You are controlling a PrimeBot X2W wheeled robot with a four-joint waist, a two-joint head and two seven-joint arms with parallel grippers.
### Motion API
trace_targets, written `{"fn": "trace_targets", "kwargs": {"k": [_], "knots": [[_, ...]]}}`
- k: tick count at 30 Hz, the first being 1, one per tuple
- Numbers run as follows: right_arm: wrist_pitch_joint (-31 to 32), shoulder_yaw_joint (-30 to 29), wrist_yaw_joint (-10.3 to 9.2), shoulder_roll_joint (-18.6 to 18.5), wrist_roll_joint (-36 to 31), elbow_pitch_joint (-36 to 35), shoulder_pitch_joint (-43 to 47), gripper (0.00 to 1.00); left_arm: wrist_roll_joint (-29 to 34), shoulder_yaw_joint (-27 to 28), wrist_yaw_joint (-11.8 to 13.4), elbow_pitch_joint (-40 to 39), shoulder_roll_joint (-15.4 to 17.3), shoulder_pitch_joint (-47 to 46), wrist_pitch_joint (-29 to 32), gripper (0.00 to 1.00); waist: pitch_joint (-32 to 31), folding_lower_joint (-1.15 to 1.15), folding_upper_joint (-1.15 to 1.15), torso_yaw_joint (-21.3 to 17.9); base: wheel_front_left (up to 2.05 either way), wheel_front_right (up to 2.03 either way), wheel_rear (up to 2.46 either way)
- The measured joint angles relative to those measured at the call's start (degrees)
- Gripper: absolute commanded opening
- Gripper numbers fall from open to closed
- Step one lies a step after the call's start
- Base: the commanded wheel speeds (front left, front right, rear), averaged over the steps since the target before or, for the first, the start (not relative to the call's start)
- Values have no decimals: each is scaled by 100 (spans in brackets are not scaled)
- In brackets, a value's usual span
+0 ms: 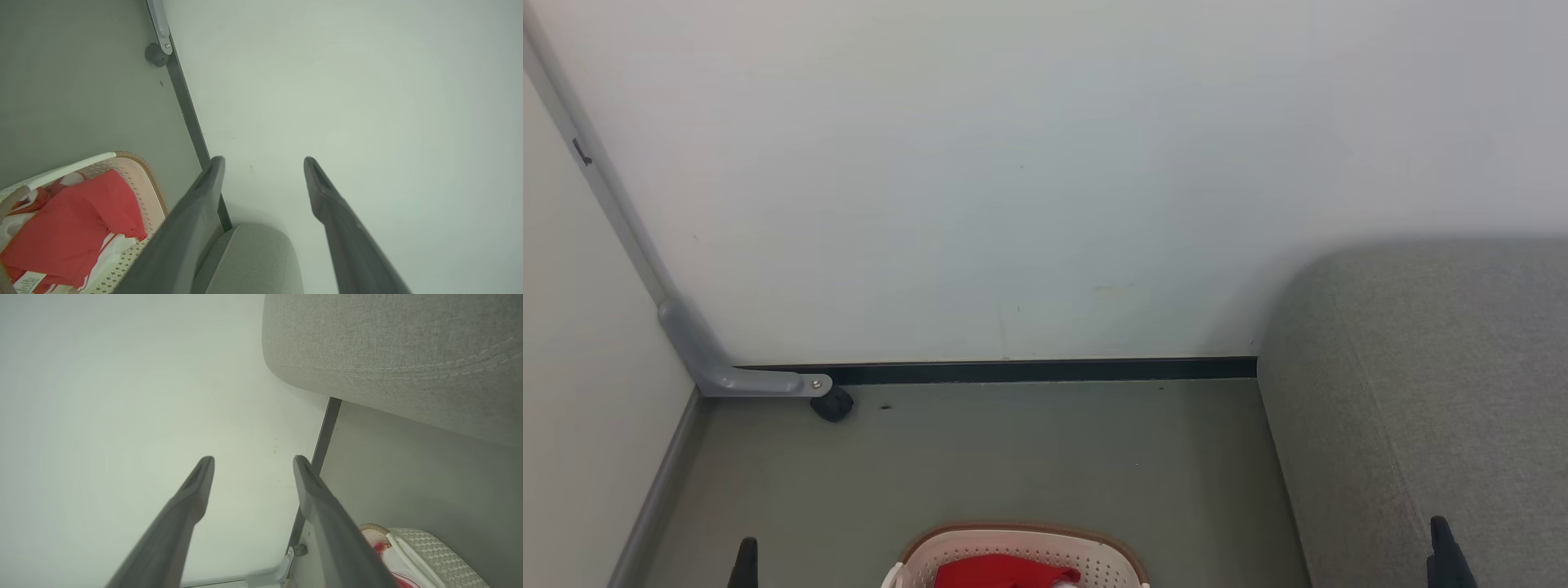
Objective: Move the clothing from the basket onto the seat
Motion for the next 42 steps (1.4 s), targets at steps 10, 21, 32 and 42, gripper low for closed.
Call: {"fn": "trace_targets", "kwargs": {"k": [10, 21, 32, 42], "knots": [[-235, 194, -189, -11, -1131, -405, -92, 100, 1069, -120, 305, -477, 10, -2, -209, 100, -82, 0, 0, 24, 0, 0, 0], [-492, 524, -319, -58, -2627, -678, -91, 100, 2735, -606, 758, -1021, 25, 1, -489, 100, -145, 0, 0, 43, 0, 0, 0], [-706, 937, -386, -196, -3955, -755, -91, 100, 4399, -971, 921, -1224, 35, 14, -706, 100, -162, 0, 0, 40, 0, 0, 0], [-905, 1095, -441, -198, -4836, -736, -91, 100, 5984, -1127, 1106, -1191, 43, 31, -912, 100, -207, 0, 0, 24, 0, 0, 0]]}}
